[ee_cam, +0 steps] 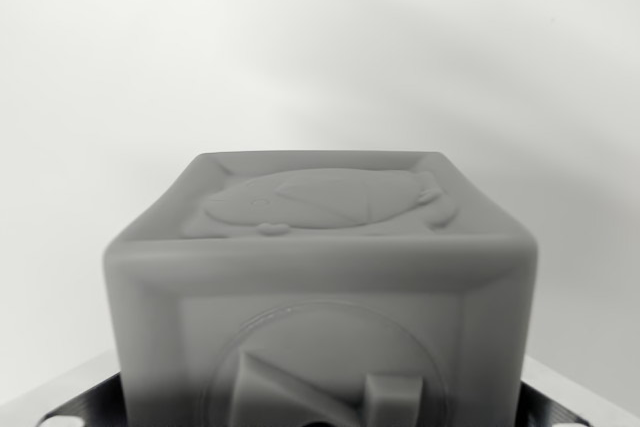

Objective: Destack cube

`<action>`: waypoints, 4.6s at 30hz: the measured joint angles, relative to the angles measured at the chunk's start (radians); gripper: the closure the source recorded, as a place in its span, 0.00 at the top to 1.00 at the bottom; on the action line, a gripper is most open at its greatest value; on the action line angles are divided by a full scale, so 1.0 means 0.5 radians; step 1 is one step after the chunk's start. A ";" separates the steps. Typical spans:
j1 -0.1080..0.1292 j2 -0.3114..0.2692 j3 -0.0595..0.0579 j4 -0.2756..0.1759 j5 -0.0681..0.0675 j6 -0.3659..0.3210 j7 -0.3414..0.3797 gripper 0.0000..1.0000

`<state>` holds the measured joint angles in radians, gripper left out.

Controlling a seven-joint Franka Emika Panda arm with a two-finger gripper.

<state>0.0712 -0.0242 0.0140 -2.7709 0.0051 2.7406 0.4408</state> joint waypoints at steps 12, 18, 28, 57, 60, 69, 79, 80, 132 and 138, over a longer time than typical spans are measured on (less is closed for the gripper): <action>0.046 0.001 0.047 -0.042 0.000 0.055 0.096 0.00; 0.046 0.162 0.047 -0.036 -0.010 0.192 0.107 0.00; 0.047 0.364 0.036 -0.013 -0.041 0.375 0.130 0.00; 0.095 0.734 -0.013 0.067 -0.052 0.668 0.138 0.00; 0.095 0.744 -0.014 0.069 -0.052 0.676 0.138 0.00; 0.096 0.751 -0.014 0.072 -0.052 0.680 0.138 1.00; 0.096 0.751 -0.014 0.072 -0.052 0.681 0.138 1.00; 0.096 0.751 -0.014 0.072 -0.052 0.681 0.138 1.00; 0.084 0.099 0.006 -0.041 -0.019 0.159 0.115 1.00; 0.085 -0.089 0.006 -0.047 -0.011 -0.022 0.110 1.00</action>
<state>0.1139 -0.0688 0.0169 -2.7942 -0.0006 2.7298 0.4959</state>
